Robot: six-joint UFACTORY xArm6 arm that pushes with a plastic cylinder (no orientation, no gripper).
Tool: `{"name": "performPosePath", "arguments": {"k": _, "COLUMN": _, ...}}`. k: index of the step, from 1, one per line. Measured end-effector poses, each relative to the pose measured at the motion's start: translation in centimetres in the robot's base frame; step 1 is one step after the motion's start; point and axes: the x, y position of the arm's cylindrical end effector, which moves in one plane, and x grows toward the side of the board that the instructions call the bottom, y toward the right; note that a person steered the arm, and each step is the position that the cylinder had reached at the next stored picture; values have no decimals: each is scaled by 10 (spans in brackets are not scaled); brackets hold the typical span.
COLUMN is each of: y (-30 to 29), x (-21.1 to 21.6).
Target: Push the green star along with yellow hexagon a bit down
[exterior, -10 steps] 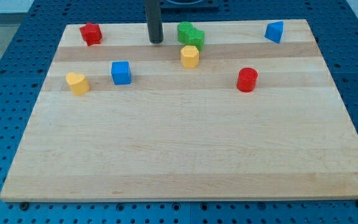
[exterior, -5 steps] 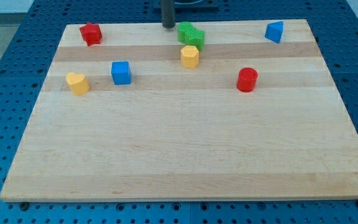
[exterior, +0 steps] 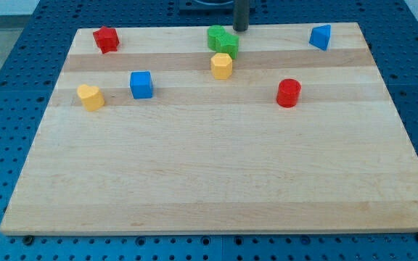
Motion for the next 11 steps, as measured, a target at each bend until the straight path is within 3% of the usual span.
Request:
{"name": "performPosePath", "arguments": {"k": 6, "y": -5, "x": 50}}
{"name": "performPosePath", "arguments": {"k": 9, "y": -27, "x": 95}}
{"name": "performPosePath", "arguments": {"k": 11, "y": -32, "x": 96}}
